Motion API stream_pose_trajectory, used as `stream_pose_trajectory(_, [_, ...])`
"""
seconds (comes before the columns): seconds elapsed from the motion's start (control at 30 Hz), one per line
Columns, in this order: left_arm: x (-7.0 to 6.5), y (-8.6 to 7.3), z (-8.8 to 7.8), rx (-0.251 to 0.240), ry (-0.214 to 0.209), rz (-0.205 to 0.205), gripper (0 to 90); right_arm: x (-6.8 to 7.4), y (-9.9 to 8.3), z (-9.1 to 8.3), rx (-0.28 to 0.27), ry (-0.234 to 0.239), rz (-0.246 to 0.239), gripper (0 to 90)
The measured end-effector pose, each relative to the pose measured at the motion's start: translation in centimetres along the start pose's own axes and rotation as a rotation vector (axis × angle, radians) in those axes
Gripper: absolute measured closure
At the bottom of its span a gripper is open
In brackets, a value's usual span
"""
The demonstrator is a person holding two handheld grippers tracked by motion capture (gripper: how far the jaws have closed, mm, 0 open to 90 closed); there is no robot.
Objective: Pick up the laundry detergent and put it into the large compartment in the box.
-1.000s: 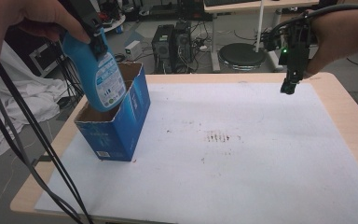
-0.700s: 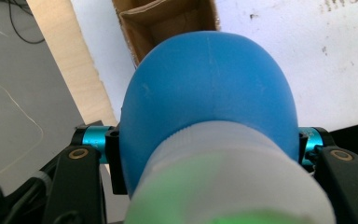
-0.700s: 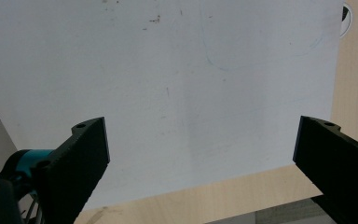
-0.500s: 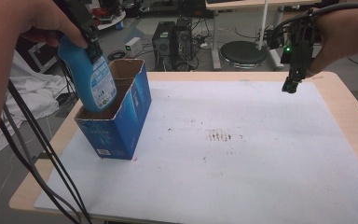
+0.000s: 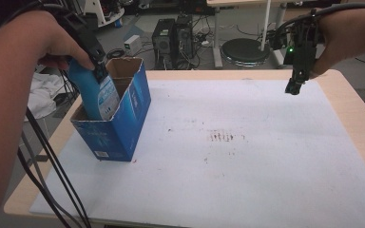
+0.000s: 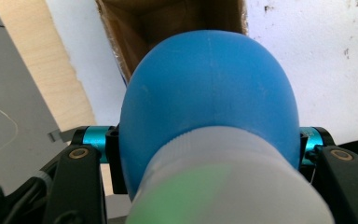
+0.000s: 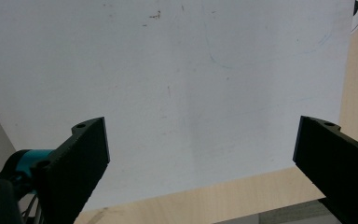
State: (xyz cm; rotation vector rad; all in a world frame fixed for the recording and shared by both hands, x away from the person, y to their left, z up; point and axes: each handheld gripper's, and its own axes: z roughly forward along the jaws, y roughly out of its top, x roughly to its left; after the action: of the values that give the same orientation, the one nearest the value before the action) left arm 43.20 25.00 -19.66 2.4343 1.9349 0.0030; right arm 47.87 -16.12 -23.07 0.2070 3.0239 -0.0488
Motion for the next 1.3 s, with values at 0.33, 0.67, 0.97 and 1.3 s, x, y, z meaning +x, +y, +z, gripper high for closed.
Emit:
stream_pose_trajectory(0.33, [0.2,0.6,3.5,0.032,-0.012,0.065,39.2,-0.3,-0.3,0.3,-0.007,0.012,0.014,2.5])
stream_pose_trajectory(0.67, [-0.3,0.8,6.1,0.047,0.024,0.24,39.2,-0.2,-0.1,0.3,-0.002,0.01,0.005,2.5])
stream_pose_trajectory(0.97, [-0.3,0.9,7.9,0.062,0.024,0.354,39.1,-0.1,-0.1,0.3,-0.003,0.013,0.009,2.6])
stream_pose_trajectory(1.3, [-0.1,0.7,9.2,0.076,0.016,0.406,39.0,-0.2,0.0,0.3,0.002,0.014,0.007,2.6])
